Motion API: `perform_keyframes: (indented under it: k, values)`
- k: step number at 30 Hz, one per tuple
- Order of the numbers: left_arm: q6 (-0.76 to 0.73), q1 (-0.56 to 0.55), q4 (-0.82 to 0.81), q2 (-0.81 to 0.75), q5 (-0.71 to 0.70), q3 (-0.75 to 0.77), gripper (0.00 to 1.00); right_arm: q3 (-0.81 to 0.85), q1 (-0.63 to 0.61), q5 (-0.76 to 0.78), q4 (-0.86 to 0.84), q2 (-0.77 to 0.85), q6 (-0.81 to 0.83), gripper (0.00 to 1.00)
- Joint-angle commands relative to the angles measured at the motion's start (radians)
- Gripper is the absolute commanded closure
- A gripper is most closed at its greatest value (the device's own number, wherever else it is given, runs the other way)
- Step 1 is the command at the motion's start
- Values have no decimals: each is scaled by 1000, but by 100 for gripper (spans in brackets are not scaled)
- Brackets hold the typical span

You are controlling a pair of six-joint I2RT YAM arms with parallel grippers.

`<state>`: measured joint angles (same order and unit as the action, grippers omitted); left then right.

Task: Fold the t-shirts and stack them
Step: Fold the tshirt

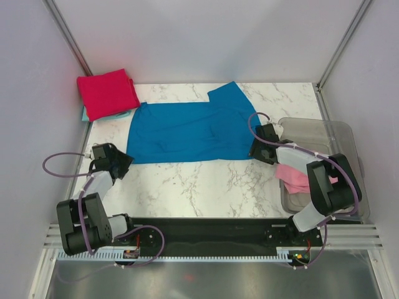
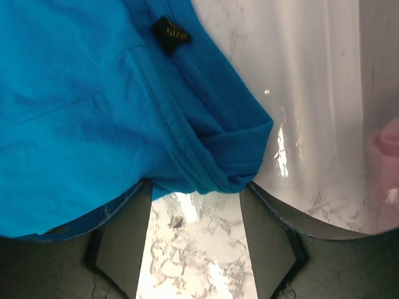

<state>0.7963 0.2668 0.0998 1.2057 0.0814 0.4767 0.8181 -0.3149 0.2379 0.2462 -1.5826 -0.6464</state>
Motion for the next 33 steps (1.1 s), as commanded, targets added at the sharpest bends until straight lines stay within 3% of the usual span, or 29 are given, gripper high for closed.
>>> perform_keyframes:
  k: [1,6,8,14,16,20,22,33]
  values:
    - [57,0,-89,74,-26,6,38,35,22,29,-21,-42,25,34]
    - [67,-1,-129,153,-38,14,40,35,57,24,-19,-51,34,35]
    - [61,0,-149,181,-39,20,58,35,71,18,-21,-57,36,40]
    - [64,0,-176,241,-20,57,97,30,77,6,-19,-63,40,58]
    - [67,2,-141,232,-26,71,98,42,79,0,-19,-71,44,66]
    - [70,32,-71,123,-34,73,98,81,79,-9,-15,-105,74,93]
    - [72,43,-22,86,-29,76,98,99,77,-23,-7,-113,88,100]
    - [-68,252,267,-178,87,148,98,-6,77,-98,71,119,25,100]
